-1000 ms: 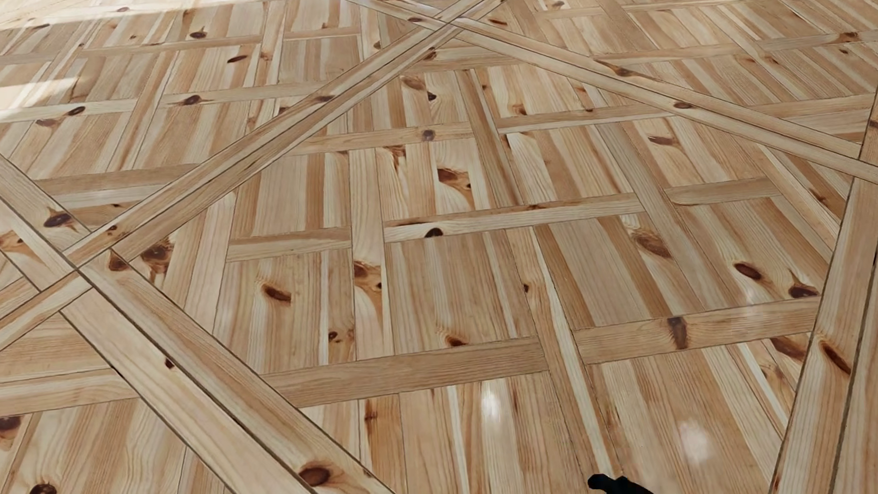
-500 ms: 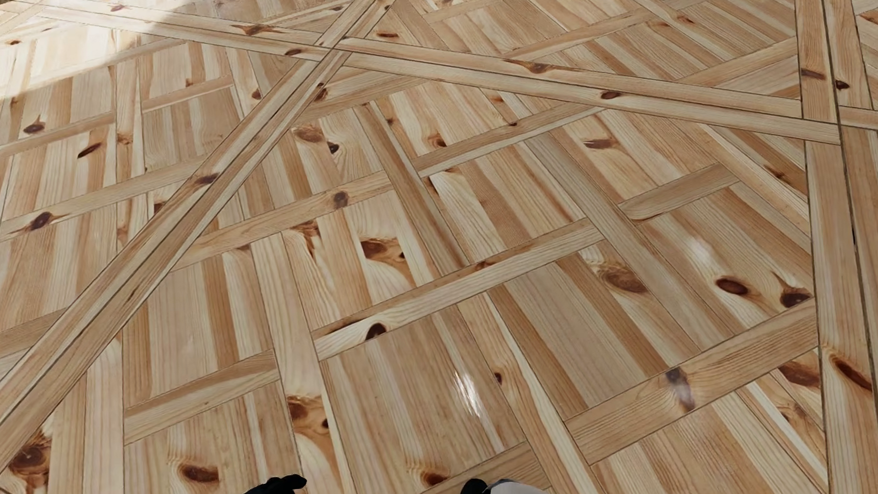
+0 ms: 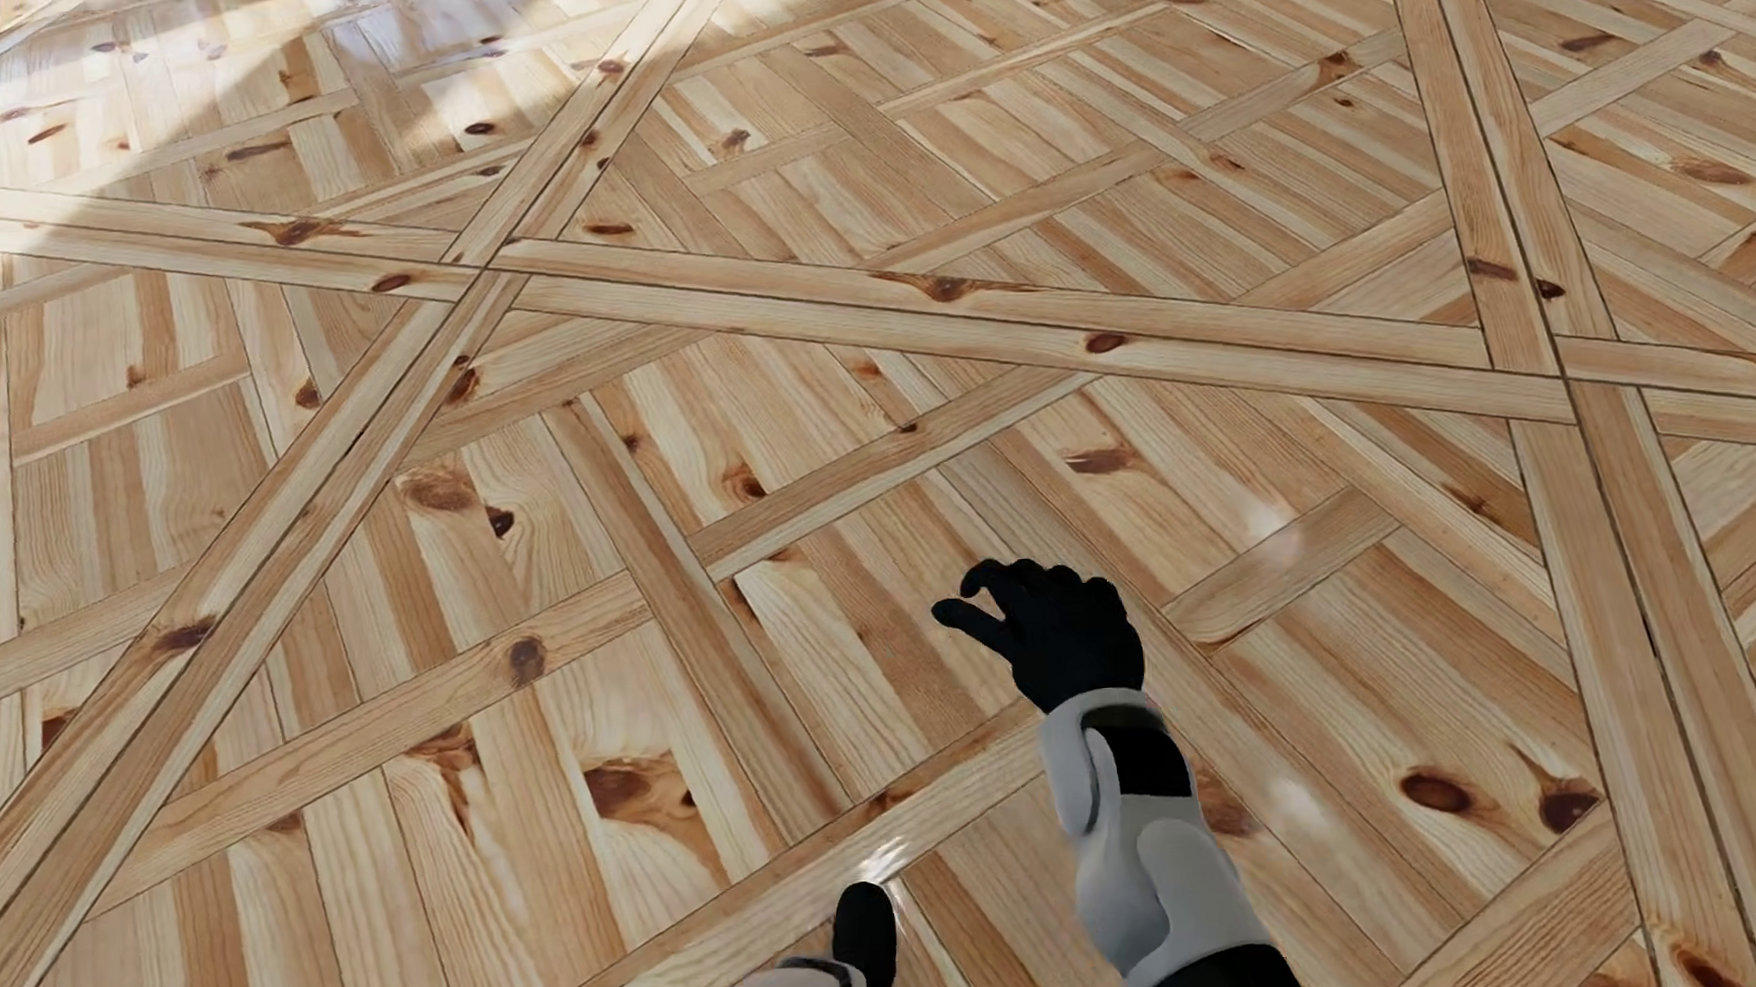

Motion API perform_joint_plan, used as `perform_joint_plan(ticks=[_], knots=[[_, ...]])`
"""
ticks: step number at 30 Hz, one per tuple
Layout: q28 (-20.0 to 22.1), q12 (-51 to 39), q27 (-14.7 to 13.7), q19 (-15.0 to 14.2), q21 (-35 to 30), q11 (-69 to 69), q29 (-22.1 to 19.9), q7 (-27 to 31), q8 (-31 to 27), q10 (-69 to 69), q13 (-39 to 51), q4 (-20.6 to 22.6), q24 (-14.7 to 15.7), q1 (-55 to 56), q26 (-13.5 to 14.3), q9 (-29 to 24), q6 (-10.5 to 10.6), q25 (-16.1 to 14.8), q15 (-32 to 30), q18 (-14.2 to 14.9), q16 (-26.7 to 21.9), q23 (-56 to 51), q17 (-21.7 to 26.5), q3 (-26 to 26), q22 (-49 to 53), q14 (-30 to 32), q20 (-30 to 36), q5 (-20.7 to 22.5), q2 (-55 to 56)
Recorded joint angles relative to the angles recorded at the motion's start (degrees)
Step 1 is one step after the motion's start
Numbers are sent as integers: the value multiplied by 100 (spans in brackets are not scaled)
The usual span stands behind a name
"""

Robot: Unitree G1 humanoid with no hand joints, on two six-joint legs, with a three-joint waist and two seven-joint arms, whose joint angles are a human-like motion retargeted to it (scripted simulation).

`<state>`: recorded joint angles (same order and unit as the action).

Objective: Move towards the stool

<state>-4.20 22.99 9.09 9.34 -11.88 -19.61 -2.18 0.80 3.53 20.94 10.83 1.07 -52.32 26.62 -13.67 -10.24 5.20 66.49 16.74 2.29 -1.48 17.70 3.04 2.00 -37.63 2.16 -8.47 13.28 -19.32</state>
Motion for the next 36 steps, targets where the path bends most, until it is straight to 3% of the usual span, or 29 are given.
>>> perform_joint_plan(ticks=[1,2,3,4,5,6,7,8,9,10,13,14,15,17,19,20,21,22,23,26,28,30,33,35,36], knots=[[200,21,240,-42,-19,-244,134,-43,17,314,-194,9,120,-152,-60,39,-59,-73,-345,-405,118,289,22,47,112,382,-229,-67,-149],[445,67,507,-47,-65,-735,199,-245,9,769,-317,-55,343,-156,-63,61,-140,27,-738,-628,255,738,59,93,216,154,-468,-185,-121],[660,105,797,-212,-42,-1604,380,-443,40,1230,-421,-132,544,-174,-35,64,-244,109,-1312,-639,340,1407,39,124,216,-297,-624,-348,148],[809,34,1191,-962,-11,-2741,654,-635,156,1464,-483,-191,676,-267,-103,61,-350,301,-1744,-620,388,2221,38,145,72,-643,-702,-603,614],[777,-135,1628,-1504,105,-3889,1013,-833,245,1561,-501,-221,615,-408,-243,54,-456,422,-2400,-627,348,3038,17,148,-180,-901,-613,-919,1222],[588,-408,1783,-1405,-10,-4769,1533,-991,332,1554,-606,-246,384,-608,-357,52,-564,707,-2447,-579,203,3632,108,122,-492,-1122,-401,-1264,1824],[303,-749,1506,-1218,-362,-5391,2010,-1097,423,1485,-826,-247,22,-833,-511,49,-665,1162,-2069,-535,-2,3902,310,64,-807,-1298,-85,-1594,2422],[67,-1107,1041,-1052,-601,-5721,2156,-1156,509,1373,-1131,-242,-337,-1068,-576,51,-747,1525,-1837,-497,-200,3846,545,-22,-1030,-1442,257,-1855,2979],[-84,-1428,607,-979,-570,-5801,1930,-1206,571,1218,-1551,-210,-626,-1326,-487,56,-813,1644,-1803,-464,-341,3582,797,-128,-1169,-1556,530,-2079,3488],[-78,-1720,441,-951,-275,-5623,1579,-1246,633,1030,-1995,-170,-766,-1597,-301,63,-863,1511,-1740,-432,-468,3276,873,-240,-1257,-1652,704,-2239,3949],[340,-2403,640,-709,1307,-3703,1119,-1436,1038,574,-3077,-56,-404,-2320,118,85,-957,-5,-1581,-317,-633,2690,669,-528,-918,-2001,610,-2560,4916],[446,-2588,853,-818,1563,-2514,1051,-1532,1287,379,-3260,-18,-167,-2565,203,96,-980,-258,-1687,-265,-672,2615,596,-586,-736,-2094,511,-2542,4987],[508,-2758,1083,-739,1684,-1017,891,-1636,1491,158,-3385,36,-43,-2832,275,111,-1000,-338,-1800,-205,-734,2563,520,-623,-564,-2170,510,-2361,4890],[526,-3077,1401,-1375,1656,1229,779,-1816,1598,-308,-3561,190,57,-3399,306,132,-1020,-198,-1488,-76,-799,2535,362,-654,-315,-2292,563,-1965,4836],[563,-3185,1296,-1264,1513,939,1051,-2118,2168,-366,-3615,316,71,-3913,293,144,-1022,147,-1535,56,-815,2540,277,-629,-192,-2552,585,-2004,4836],[493,-3147,1236,-791,1573,396,1188,-2202,2332,-263,-3599,300,88,-4123,310,131,-982,253,-1467,112,-793,2470,174,-654,-150,-2564,597,-2069,4806],[458,-3085,1202,-104,1730,92,1280,-2186,2562,-71,-3616,238,30,-4317,339,128,-914,291,-1512,151,-756,2344,-8,-697,-141,-2379,683,-2142,4680],[473,-2980,1269,349,1983,-67,1187,-2112,2694,339,-3654,105,-54,-4388,369,133,-825,263,-1856,102,-691,2163,-239,-745,-182,-1975,781,-2171,4486],[481,-2822,1326,473,2239,-278,984,-2035,2715,1064,-3634,-125,-114,-4242,357,133,-722,167,-1927,136,-635,2008,-492,-784,-222,-1425,799,-2115,4355],[315,-2138,1595,484,2538,-678,569,-1344,2460,4416,-3059,-838,1,-2844,207,111,-426,117,-1344,-103,-459,2240,-907,-715,-298,192,545,-1560,3835],[126,-1731,1497,481,2221,-417,429,-666,2128,5753,-2446,-950,21,-1760,25,107,-315,486,-1104,-220,-398,2545,-818,-583,-482,-421,399,-1039,3222],[48,-1288,1033,473,1844,-82,400,-377,1552,6038,-1806,-1293,9,-864,-122,132,-261,812,-953,-456,-299,2550,-613,-401,-598,-396,191,-562,2611],[120,-648,-17,452,1136,114,632,-596,379,4567,-886,-1637,170,-17,-162,162,-184,960,-615,-953,-39,1897,-187,-133,-517,-564,-136,-62,1877],[119,-382,-286,440,750,190,651,-922,-220,2221,-428,-1384,152,132,-97,157,-117,1029,-363,-810,113,1209,142,-57,-500,-354,-151,111,1487],[40,-326,-290,439,632,267,607,-833,-424,741,-303,-1009,104,81,-102,153,-89,1020,-259,-546,159,854,278,-46,-503,-170,-111,147,1298]])
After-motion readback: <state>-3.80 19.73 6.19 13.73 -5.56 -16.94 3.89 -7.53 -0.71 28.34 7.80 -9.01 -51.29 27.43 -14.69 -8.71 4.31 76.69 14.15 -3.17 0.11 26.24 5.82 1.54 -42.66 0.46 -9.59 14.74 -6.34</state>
